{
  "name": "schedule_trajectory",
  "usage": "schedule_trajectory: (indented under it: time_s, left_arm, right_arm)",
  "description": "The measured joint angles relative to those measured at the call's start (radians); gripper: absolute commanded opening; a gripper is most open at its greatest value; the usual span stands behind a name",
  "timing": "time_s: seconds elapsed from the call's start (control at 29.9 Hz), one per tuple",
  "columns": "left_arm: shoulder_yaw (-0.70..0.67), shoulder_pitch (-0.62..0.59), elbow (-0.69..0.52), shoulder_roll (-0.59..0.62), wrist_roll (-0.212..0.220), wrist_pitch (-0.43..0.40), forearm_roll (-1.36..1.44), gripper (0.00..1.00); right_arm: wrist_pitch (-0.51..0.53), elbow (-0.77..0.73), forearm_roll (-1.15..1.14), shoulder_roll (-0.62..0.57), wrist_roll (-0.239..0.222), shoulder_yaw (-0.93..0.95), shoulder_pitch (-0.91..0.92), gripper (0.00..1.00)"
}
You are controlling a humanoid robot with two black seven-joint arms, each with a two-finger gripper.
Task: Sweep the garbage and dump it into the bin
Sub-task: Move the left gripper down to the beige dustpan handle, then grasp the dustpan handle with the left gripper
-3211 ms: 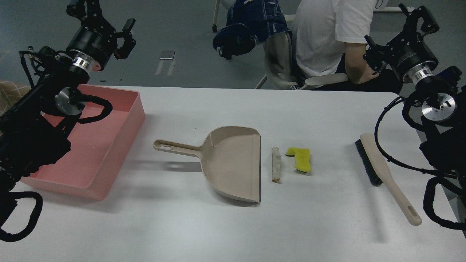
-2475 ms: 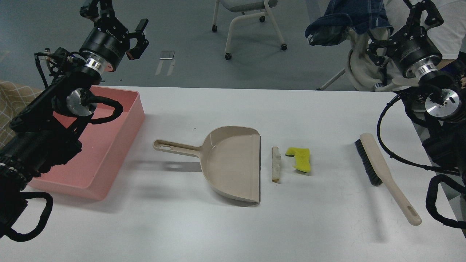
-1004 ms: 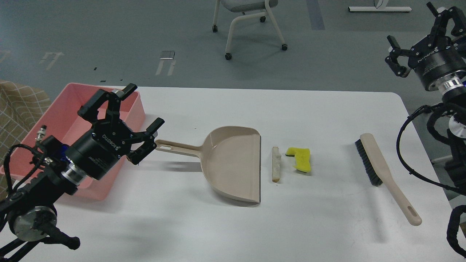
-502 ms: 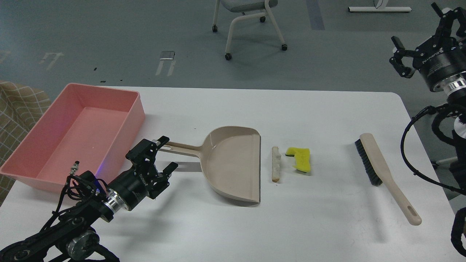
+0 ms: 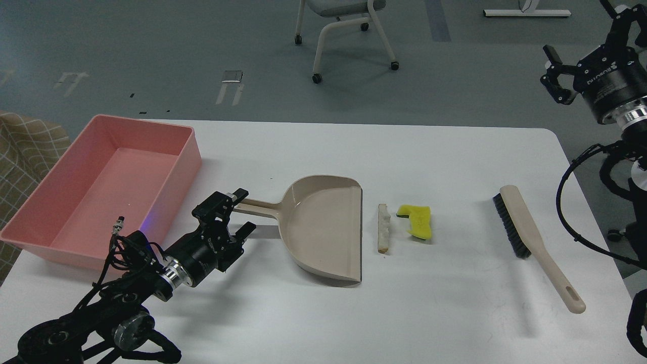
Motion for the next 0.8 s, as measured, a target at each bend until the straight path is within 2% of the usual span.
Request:
schedule_trajectory:
  time_s: [0.27, 0.8]
  left_arm:
    - [0.016, -0.035, 0.029, -0.063, 0.000, 0.039, 0.000, 0.66]
    - [0.018, -0.060, 0.107, -0.067, 0.013, 0.069, 0.000, 0.65]
  right_arm:
    - [0.000, 0.001, 0.000, 0.000, 0.001, 0.002, -0.012, 1.00]
    - [0.000, 0.005, 0.001, 0.000, 0.001, 0.013, -0.023, 1.00]
